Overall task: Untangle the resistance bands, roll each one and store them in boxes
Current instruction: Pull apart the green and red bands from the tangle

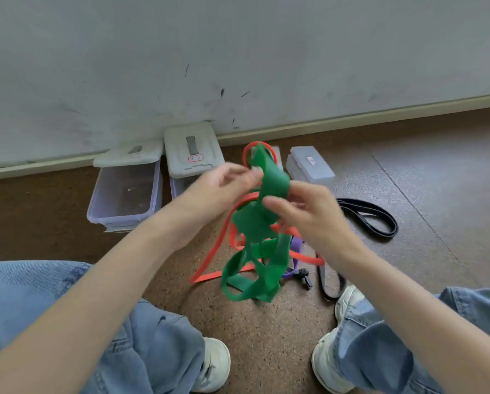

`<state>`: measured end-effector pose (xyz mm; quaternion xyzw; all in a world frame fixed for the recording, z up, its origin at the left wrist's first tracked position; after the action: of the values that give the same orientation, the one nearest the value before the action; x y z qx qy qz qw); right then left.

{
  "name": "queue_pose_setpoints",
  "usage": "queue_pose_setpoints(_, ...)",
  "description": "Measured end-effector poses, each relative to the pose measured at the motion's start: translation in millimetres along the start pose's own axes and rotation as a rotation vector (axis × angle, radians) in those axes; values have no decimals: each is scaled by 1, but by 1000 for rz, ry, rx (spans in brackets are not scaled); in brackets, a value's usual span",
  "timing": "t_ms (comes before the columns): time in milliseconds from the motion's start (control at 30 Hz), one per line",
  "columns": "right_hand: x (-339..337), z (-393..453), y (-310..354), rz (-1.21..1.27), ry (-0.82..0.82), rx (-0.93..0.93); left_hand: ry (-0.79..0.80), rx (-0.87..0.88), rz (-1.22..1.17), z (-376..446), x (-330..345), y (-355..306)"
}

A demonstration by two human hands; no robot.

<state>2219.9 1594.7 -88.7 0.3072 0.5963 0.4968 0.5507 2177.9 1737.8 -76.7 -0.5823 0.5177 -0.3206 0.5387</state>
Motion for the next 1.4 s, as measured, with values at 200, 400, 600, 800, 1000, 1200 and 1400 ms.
queue_pose_setpoints(200,-17,8,-3,303,-48,170,2,-12,135,-3,22,29)
queue_pose_setpoints(400,-27,10,1,372,-13,165,-41,107,88,-2,18,11)
queue_pose_setpoints(600,-28,10,8,379,-17,96,-95,251,375,2,7,19)
queue_pose_setpoints(800,-47,27,5,632,-28,143,-106,19,179,7,-2,31)
queue_pose_setpoints(1000,-10,-3,-17,82,405,89,-119,-217,-480,6,-1,0)
queue_pose_setpoints(1200,-16,8,0,294,2,197,-16,-155,-368,-2,5,-5)
queue_pose_setpoints(1400,-34,15,6,581,-53,415,-36,135,1016,16,-27,12)
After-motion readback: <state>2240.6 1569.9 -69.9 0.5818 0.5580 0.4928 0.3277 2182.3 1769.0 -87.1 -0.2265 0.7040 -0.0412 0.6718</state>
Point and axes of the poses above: each hand's wrist, its own z-axis towards the middle knuckle, its own x-axis out of the palm, y = z × x, the point moved 4 cm from there along z, towards the middle knuckle, and after that the axes turned 14 degrees about -y, right-handed, at the moved point
